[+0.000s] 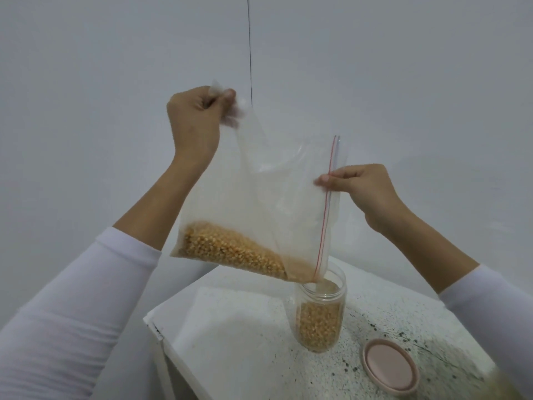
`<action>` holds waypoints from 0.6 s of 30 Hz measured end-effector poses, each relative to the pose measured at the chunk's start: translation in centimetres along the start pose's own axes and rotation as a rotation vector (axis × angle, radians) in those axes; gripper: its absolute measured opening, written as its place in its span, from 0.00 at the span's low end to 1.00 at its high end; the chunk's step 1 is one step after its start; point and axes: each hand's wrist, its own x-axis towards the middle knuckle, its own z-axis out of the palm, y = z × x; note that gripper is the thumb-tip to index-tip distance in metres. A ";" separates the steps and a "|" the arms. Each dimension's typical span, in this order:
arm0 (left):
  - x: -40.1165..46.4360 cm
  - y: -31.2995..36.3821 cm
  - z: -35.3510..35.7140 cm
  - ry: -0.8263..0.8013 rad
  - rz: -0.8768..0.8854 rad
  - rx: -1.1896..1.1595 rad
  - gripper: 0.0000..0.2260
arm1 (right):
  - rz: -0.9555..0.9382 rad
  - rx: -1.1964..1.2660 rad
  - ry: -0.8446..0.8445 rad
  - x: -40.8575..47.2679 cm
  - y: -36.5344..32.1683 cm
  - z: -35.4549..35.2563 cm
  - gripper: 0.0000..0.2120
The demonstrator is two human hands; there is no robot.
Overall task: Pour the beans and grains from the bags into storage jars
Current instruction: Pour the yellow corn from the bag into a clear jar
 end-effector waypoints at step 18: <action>-0.7 -0.9 0.3 0.026 -0.066 -0.005 0.10 | 0.009 -0.031 0.004 0.2 0.7 0.3 0.04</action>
